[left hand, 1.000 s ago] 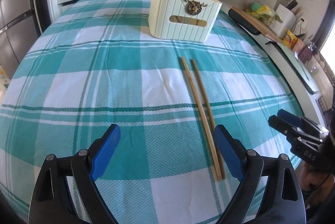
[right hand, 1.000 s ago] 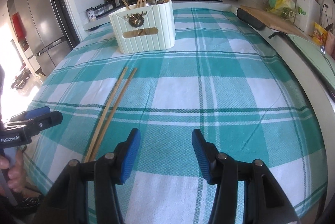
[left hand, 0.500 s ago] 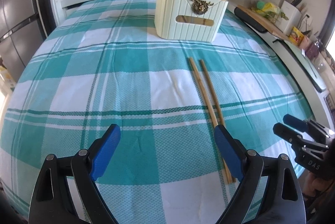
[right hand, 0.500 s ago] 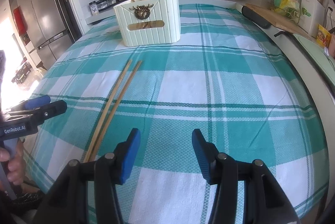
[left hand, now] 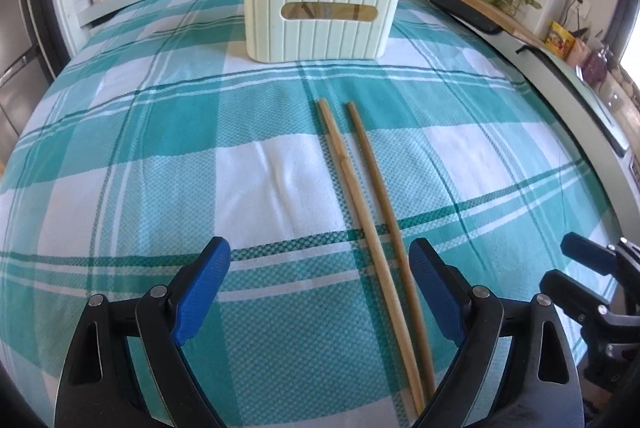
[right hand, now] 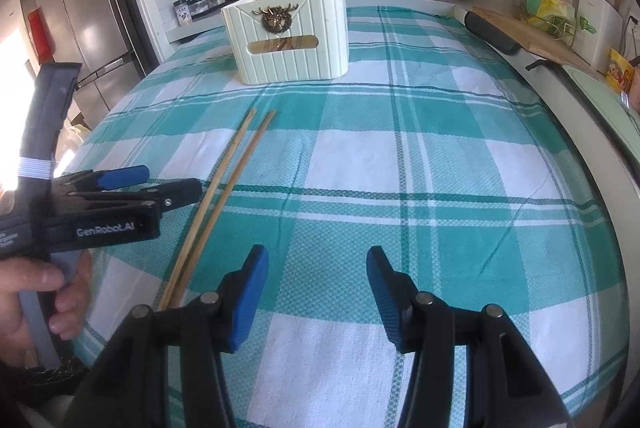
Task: Organize utensils
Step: 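Move both grippers back over the last two chopsticks on the tablecloth, then grasp a wooden chopstick with the left gripper while the right gripper grasps the other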
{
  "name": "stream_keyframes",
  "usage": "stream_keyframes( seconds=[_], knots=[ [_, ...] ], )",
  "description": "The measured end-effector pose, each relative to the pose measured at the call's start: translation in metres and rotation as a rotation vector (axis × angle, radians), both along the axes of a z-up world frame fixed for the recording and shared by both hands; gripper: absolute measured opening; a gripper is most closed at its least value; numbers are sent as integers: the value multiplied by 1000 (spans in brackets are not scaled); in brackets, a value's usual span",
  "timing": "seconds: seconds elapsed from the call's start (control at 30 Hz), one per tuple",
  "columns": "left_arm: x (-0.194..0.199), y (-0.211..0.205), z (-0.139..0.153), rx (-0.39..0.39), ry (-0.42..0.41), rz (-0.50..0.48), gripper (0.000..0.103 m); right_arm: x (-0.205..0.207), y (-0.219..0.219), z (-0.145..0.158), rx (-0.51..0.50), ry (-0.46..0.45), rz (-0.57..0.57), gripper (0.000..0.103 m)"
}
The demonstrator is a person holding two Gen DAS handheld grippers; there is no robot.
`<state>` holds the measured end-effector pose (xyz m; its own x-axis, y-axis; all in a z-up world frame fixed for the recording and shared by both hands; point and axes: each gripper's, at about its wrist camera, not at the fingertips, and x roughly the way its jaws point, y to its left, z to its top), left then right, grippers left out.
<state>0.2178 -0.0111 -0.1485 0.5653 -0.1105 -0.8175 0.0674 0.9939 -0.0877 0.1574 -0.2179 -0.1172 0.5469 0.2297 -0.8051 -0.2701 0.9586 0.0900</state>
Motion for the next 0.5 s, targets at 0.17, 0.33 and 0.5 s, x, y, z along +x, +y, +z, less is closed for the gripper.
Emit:
stream_keyframes(
  seconds=[0.17,0.33,0.5],
  knots=[
    [4,-2,-11,78,0,12,93,1,-2,-2,-3,6,-6,52],
    [3,13,-10,64,-3,47,94,7,7,-5,-4,22,30,52],
    [1,34,-10,37,-7,92,94,24,41,-10,34,38,141,52]
  ],
)
